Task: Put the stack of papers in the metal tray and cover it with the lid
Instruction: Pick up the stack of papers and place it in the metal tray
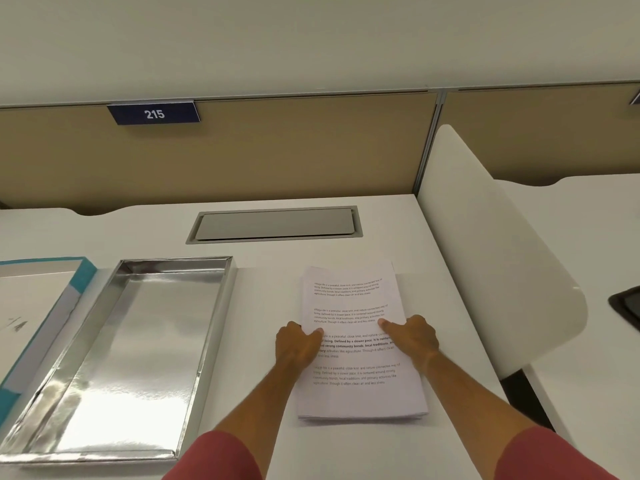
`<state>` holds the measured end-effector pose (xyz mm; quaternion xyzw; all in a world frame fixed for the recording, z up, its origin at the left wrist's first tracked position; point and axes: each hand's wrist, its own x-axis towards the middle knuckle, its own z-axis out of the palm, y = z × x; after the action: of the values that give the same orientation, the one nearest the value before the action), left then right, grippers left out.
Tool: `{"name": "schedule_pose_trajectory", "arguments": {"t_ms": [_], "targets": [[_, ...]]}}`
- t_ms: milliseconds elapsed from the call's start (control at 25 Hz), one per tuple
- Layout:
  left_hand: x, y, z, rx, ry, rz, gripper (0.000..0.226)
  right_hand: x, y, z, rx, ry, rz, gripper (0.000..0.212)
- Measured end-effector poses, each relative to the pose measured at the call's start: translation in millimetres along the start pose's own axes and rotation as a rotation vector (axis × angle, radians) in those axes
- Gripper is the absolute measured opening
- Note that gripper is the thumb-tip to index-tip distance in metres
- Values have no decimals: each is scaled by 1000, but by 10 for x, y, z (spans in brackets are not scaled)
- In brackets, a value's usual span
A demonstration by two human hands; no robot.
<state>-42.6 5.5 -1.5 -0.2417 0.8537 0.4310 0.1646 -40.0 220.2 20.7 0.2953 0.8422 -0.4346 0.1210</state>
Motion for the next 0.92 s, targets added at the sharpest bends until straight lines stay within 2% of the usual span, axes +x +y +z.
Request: {"name": "schedule_pose_trajectory", "arguments": {"t_ms": [160,320,400,640,720,840,920], "targets": [[-5,15,-10,-51,-9,10,51,25,27,13,130,-42,14,31],[23,8,-30,-177,-34,-2,31,73,61,4,264,-105,45,33],[35,-11,-47,-254,-72,-13,26,82,88,3,314,-121,53,26],[129,-98,-128,-376,-73,-88,26,163,113,-47,349,-92,102,20],[146,-85,-141,-386,-126,-76,11,191,126,-71,380,-131,125,14],[138,-41,-162,-384,-176,-41,15,175,133,-103,355,-157,95,13],[107,-3,-197,-376,-181,13,9,144,113,-129,333,-146,28,15]]}}
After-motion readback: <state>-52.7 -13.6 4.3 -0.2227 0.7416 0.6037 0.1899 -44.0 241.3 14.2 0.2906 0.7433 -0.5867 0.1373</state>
